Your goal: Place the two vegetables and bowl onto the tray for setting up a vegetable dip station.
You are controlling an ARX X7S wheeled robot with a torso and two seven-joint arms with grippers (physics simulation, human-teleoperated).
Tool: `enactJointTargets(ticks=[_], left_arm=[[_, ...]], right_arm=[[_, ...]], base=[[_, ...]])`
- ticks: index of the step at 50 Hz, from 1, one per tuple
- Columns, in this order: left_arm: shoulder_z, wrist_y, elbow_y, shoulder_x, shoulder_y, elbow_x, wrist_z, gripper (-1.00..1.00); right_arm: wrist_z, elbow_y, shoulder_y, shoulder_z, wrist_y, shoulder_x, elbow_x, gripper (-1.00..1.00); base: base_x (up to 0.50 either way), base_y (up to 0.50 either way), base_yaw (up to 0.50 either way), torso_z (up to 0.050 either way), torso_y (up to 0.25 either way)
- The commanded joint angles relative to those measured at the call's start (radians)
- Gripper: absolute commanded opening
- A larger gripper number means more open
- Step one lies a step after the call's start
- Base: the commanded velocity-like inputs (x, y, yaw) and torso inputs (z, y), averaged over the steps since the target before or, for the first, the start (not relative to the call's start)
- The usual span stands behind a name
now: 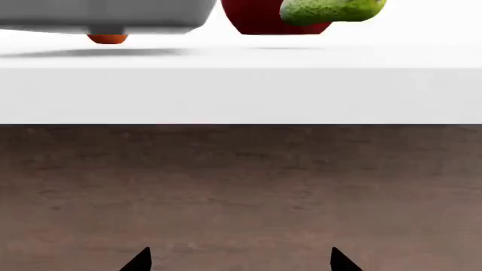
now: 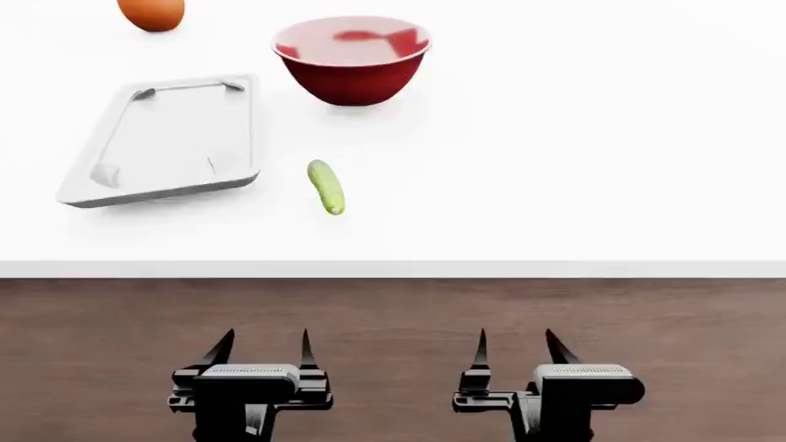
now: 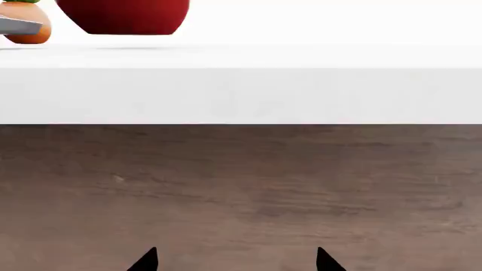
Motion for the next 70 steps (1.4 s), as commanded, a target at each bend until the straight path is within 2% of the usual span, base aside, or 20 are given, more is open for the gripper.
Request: enactJointTargets(ticks=[1,12,30,46,50,70], left_arm=[[0.02,0.017,-0.01,-0.016,0.004,-0.015,-0.016,1.0],[0.065,0.045,-0.03,-0.044,0.004,-0.04,-0.059,1.0],[0.096,0.096,-0.075,-0.073,-0.006,-0.074,-0.081,1.0],[0.115,0.079,-0.058,-0.087,-0.003,-0.087,-0.113,1.0],[0.119,0.105,-0.067,-0.091,-0.003,-0.104,-0.107,1.0],[0.146,0.098,-0.044,-0.112,0.002,-0.128,-0.125,1.0]], right_arm=[[0.015,0.001,0.003,-0.016,-0.003,0.015,0.027,1.0],[0.044,-0.001,0.001,-0.042,-0.018,0.046,0.077,1.0],[0.079,-0.002,0.001,-0.08,-0.019,0.072,0.096,1.0],[0.101,-0.003,0.003,-0.099,-0.015,0.089,0.116,1.0],[0.093,0.014,0.007,-0.102,-0.03,0.089,0.136,1.0],[0.114,0.013,0.009,-0.131,-0.033,0.113,0.15,1.0]], base=[[0.0,0.0,0.0,0.0,0.0],[0.0,0.03,0.0,0.0,0.0],[0.0,0.5,0.0,0.0,0.0],[0.0,0.5,0.0,0.0,0.0],[0.0,0.0,0.0,0.0,0.0],[0.0,0.0,0.0,0.047,0.0]])
